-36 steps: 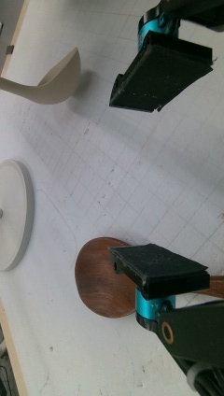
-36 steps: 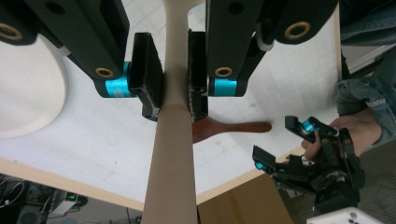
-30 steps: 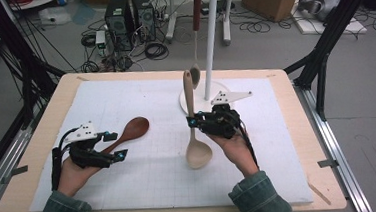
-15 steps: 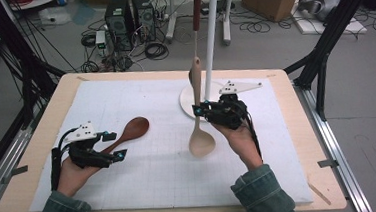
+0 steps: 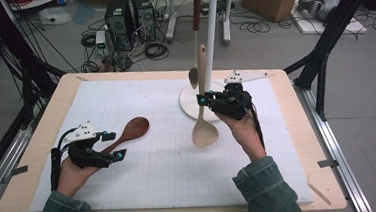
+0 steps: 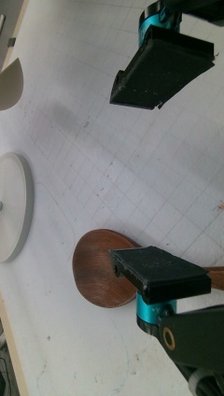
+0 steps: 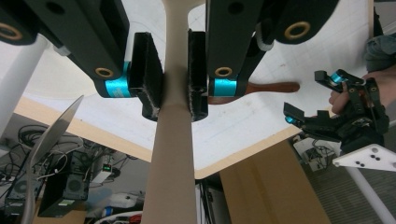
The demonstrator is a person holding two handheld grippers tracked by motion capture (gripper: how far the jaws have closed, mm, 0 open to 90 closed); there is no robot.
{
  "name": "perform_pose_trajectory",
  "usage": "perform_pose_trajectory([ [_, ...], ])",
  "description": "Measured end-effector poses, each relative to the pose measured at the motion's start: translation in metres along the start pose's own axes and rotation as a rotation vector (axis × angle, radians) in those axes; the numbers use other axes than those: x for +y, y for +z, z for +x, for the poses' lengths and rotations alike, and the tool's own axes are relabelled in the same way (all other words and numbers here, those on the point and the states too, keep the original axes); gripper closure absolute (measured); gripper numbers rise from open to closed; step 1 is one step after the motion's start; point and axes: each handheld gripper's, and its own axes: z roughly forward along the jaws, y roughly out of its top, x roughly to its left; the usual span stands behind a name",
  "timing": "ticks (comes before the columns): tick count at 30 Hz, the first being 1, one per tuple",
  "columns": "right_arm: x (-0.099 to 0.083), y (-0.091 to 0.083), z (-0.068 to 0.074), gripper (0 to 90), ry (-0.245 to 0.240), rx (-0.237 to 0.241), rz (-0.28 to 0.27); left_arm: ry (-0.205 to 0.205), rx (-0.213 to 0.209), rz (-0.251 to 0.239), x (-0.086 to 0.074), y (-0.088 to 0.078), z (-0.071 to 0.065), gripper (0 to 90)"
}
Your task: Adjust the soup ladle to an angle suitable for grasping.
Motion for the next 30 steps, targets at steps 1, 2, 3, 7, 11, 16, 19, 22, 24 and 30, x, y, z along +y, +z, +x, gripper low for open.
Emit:
perform_pose_trajectory([
  [1,0.001,0.000,-0.001,77.7,0.000,-0.002,0.002,0.000,0.000,0.000,0.000,0.000,0.000,21.5],
  [2,0.002,0.000,-0.001,77.7,-0.002,-0.001,0.003,-0.002,0.001,-0.001,0.000,0.000,0.000,21.5],
  [3,0.003,0.000,-0.002,77.7,-0.005,-0.002,0.001,0.000,0.001,0.002,0.000,0.000,0.000,21.5],
  [7,0.009,-0.002,-0.004,77.7,-0.007,-0.007,-0.006,-0.003,0.006,0.002,0.000,0.001,0.001,20.0],
  [11,0.013,-0.003,-0.006,77.7,-0.007,-0.011,-0.011,-0.002,0.007,0.003,-0.001,0.000,0.001,19.6],
  [16,0.022,-0.006,-0.007,77.7,-0.011,-0.019,-0.015,-0.007,0.009,0.002,-0.002,0.000,0.002,19.4],
  [19,0.029,-0.006,-0.007,77.7,-0.021,-0.025,-0.019,-0.008,0.015,0.001,-0.003,-0.001,0.002,19.2],
  [22,0.035,-0.006,-0.007,77.7,-0.032,-0.023,-0.024,-0.010,0.023,0.000,-0.003,-0.002,0.003,18.5],
  [24,0.039,-0.006,-0.007,77.7,-0.035,-0.024,-0.024,-0.009,0.025,-0.001,-0.003,-0.002,0.003,18.1],
  [30,0.046,-0.008,-0.010,77.7,-0.035,-0.028,-0.037,-0.016,0.038,-0.006,-0.003,-0.002,0.004,15.9],
])
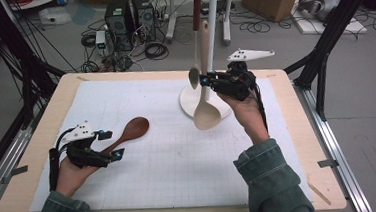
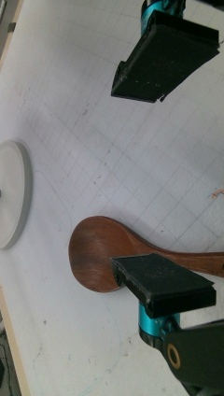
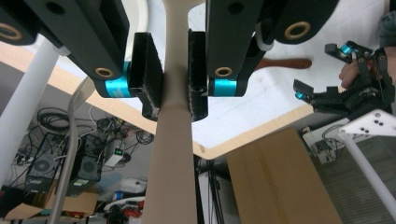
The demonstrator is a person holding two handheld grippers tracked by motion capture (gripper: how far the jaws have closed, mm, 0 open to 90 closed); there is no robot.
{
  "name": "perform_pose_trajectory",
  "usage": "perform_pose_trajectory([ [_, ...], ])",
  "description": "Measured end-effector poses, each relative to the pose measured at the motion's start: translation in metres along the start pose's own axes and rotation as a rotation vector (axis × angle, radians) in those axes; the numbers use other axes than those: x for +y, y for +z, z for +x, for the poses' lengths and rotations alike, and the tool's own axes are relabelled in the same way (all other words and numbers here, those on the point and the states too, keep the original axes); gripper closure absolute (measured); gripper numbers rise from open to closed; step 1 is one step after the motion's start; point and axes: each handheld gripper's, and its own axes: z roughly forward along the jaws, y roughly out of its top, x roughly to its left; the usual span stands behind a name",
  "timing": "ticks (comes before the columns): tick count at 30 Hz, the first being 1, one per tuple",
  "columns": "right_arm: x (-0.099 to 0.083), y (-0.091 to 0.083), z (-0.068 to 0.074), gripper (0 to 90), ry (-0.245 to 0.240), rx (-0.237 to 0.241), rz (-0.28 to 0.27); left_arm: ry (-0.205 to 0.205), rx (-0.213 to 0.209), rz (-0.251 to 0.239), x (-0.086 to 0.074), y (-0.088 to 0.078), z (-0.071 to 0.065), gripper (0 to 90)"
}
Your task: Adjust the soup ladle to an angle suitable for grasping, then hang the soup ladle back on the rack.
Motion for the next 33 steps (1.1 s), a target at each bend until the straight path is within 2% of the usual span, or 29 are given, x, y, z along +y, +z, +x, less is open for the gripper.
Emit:
perform_pose_trajectory([
  [21,0.020,-0.002,-0.010,77.7,0.007,-0.034,-0.017,0.006,0.001,-0.002,0.001,0.000,0.000,14.5],
  [30,0.038,0.003,-0.013,77.7,0.007,-0.079,-0.021,0.008,-0.001,0.001,0.001,0.001,-0.001,14.5],
  [33,0.043,0.006,-0.011,77.7,0.005,-0.114,-0.009,0.005,-0.002,-0.001,0.001,0.001,-0.001,14.5],
])
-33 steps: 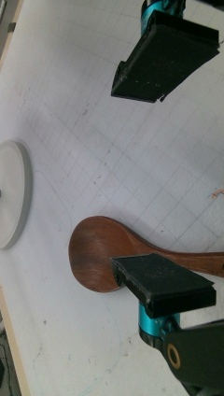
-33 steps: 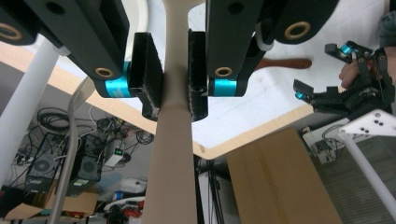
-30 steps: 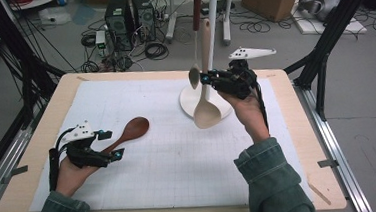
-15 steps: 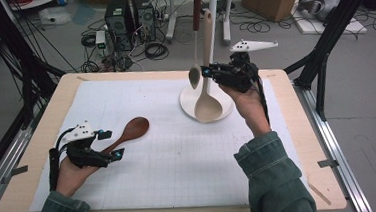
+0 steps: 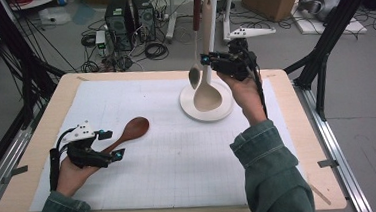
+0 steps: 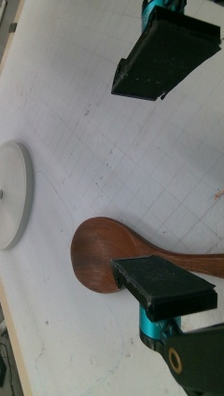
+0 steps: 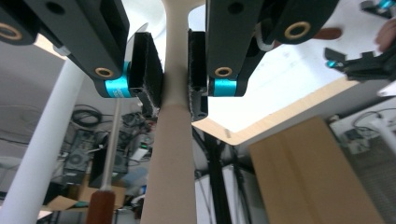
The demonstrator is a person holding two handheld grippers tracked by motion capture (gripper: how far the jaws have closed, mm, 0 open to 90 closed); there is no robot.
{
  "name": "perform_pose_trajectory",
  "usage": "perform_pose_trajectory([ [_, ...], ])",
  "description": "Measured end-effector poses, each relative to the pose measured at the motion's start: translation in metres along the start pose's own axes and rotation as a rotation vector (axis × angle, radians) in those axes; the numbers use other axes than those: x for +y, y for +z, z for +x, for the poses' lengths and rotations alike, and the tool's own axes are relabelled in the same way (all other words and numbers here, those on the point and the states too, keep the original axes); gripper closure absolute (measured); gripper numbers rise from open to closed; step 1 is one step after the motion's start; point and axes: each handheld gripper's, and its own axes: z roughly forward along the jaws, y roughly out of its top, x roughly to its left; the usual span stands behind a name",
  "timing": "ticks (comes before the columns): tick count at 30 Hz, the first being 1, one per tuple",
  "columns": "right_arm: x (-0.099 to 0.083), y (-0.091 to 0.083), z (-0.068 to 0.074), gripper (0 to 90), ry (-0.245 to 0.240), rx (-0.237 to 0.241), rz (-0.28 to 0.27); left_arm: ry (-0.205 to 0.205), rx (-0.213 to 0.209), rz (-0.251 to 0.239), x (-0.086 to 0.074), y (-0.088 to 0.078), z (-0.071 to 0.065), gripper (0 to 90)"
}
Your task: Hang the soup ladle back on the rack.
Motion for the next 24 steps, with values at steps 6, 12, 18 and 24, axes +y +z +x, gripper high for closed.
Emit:
perform_pose_trajectory([
  [6,0.006,0.004,-0.001,77.6,0.010,-0.025,-0.004,0.000,0.001,-0.001,0.001,0.000,-0.001,14.5],
  [12,0.006,0.007,-0.005,77.6,0.020,-0.041,-0.007,0.003,-0.001,-0.004,0.001,-0.001,0.000,14.5],
  [18,0.006,-0.003,-0.011,77.6,0.028,-0.058,-0.018,0.003,0.001,-0.004,0.001,-0.001,-0.001,14.5],
  [24,0.006,-0.015,-0.023,77.6,0.040,-0.082,-0.021,0.002,-0.002,-0.004,0.001,0.000,-0.001,14.5],
])
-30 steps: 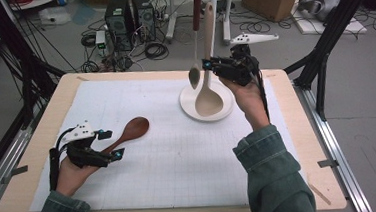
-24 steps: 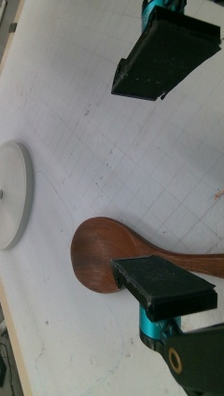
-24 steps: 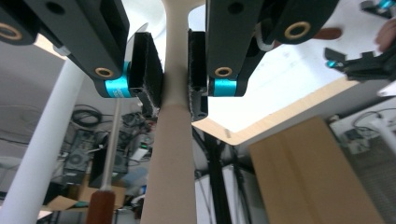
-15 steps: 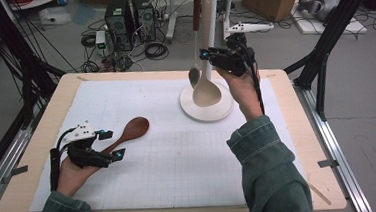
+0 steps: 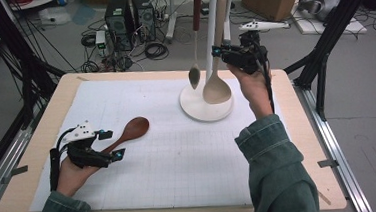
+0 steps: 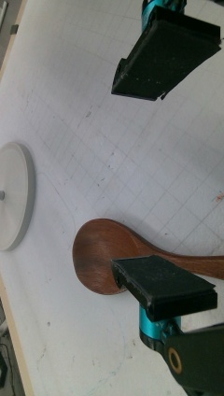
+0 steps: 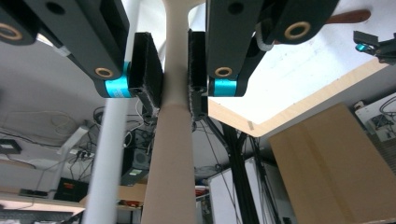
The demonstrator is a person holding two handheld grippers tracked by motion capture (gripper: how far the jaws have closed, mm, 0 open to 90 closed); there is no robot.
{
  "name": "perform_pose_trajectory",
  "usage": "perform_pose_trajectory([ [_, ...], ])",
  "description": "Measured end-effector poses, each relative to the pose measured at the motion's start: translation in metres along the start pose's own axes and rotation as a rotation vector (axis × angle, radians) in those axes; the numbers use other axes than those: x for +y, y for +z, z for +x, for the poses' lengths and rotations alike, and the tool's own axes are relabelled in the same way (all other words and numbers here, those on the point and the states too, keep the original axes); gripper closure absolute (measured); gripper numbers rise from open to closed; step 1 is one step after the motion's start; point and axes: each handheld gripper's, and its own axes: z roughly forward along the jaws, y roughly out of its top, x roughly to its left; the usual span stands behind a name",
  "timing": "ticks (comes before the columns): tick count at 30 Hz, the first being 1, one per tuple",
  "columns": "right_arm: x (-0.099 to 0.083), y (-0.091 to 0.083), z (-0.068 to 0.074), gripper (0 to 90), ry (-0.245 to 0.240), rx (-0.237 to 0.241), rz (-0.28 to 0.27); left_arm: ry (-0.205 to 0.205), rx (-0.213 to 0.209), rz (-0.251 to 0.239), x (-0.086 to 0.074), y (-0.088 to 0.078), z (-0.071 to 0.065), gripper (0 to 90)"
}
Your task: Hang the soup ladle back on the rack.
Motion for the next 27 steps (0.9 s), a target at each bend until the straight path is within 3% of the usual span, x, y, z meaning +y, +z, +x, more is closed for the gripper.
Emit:
perform_pose_trajectory([
  [9,0.004,-0.002,-0.016,77.6,0.011,-0.018,0.011,0.003,0.004,0.003,0.000,0.000,0.000,14.6],
  [27,0.004,0.011,-0.025,77.6,0.026,0.015,0.051,-0.003,0.000,-0.001,0.000,0.000,0.000,14.5],
])
